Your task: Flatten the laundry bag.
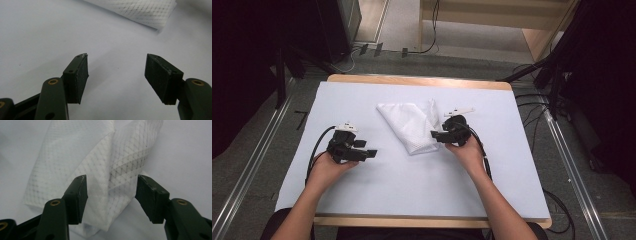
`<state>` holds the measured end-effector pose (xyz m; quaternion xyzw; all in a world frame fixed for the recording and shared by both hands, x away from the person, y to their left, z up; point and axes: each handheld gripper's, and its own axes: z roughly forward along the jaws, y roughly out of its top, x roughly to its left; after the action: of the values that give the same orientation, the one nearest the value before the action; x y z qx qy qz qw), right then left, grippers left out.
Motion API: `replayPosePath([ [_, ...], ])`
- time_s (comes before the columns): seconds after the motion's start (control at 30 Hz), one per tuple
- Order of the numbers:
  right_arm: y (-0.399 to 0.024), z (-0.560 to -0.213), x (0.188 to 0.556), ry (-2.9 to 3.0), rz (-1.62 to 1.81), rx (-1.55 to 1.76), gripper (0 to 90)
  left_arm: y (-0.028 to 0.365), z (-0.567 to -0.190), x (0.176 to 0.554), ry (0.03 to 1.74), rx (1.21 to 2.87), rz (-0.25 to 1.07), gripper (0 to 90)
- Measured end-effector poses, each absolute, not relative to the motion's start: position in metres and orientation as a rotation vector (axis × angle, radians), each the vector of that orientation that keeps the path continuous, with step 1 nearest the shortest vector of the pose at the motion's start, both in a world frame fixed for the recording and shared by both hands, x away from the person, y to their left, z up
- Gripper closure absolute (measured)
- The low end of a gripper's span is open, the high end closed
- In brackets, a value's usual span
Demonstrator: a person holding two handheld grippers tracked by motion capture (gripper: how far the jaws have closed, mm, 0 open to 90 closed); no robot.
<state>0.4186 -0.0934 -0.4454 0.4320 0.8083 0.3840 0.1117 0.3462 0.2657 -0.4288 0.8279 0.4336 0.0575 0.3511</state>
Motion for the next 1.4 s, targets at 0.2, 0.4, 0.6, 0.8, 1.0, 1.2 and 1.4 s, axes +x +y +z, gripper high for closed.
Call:
replayPosePath([
  [0.2,-0.087,-0.455,0.434,2.378,1.097,1.286,39.6,0.270,-0.430,0.342,1.142,2.132,0.159,36.1],
  [0.4,-0.080,-0.465,0.440,2.397,1.065,1.269,43.1,0.275,-0.430,0.337,1.157,2.128,0.166,36.2],
  [0.6,-0.073,-0.469,0.438,2.420,1.056,1.229,60.1,0.281,-0.430,0.335,1.172,2.110,0.173,36.5],
  [0.8,-0.068,-0.468,0.434,2.450,1.074,1.208,81.1,0.281,-0.430,0.335,1.172,2.112,0.168,36.6],
  [1.0,-0.069,-0.457,0.433,2.451,1.119,1.223,85.1,0.283,-0.429,0.336,1.177,2.099,0.161,36.7],
  [1.2,-0.064,-0.440,0.429,2.466,1.155,1.206,84.4,0.287,-0.427,0.337,1.192,2.092,0.168,37.1],
  [1.4,-0.053,-0.427,0.419,2.489,1.195,1.151,82.9,0.291,-0.425,0.339,1.201,2.079,0.168,37.1],
])
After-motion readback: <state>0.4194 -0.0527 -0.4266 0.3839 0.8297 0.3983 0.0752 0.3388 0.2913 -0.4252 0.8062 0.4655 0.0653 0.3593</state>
